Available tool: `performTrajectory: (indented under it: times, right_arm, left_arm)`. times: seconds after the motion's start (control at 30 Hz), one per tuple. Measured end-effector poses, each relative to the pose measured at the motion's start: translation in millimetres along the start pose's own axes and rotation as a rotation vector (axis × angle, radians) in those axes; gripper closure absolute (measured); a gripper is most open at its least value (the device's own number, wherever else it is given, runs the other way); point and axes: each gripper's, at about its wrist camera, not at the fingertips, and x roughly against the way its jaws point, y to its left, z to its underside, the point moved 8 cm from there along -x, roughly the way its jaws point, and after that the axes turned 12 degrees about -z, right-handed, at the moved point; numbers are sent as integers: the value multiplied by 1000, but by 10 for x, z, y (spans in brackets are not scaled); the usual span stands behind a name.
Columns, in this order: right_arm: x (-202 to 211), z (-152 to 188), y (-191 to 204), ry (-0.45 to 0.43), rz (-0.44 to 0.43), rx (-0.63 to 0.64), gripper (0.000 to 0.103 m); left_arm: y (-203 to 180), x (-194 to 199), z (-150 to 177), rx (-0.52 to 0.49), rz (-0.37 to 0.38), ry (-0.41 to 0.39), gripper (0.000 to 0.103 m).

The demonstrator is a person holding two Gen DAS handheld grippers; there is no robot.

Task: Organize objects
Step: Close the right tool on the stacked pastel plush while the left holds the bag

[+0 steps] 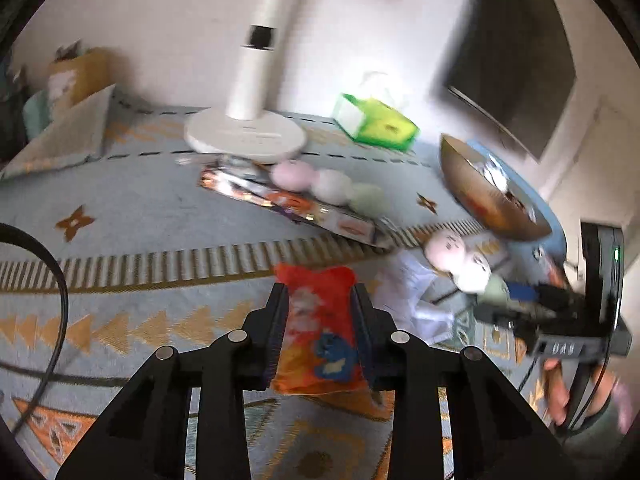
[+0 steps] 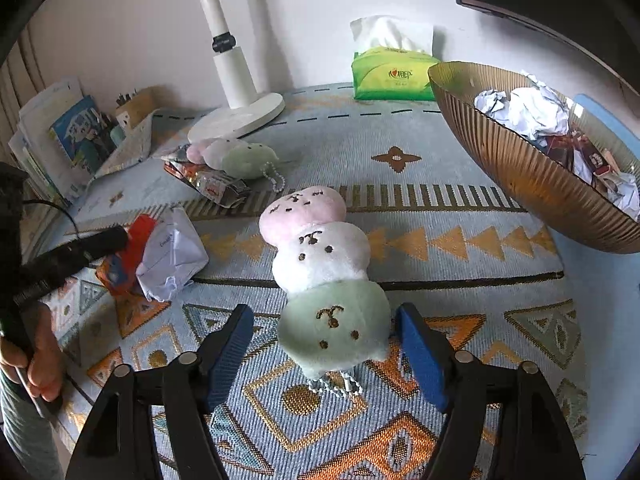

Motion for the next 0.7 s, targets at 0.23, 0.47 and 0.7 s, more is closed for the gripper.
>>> performTrajectory:
  times: [0.23, 0.47, 0.7]
  right_arm:
    - [-108, -70, -7, 63, 42, 23, 19]
    - [-148, -146, -5, 28, 85, 69, 44]
    - [-148, -140, 6, 29, 93, 75, 43]
  left_arm:
    - [-98, -34, 66, -35, 41, 46, 63]
    - [-171, -165, 140, -61, 18, 112, 48]
    - [-378, -222, 175, -204, -70, 114, 31]
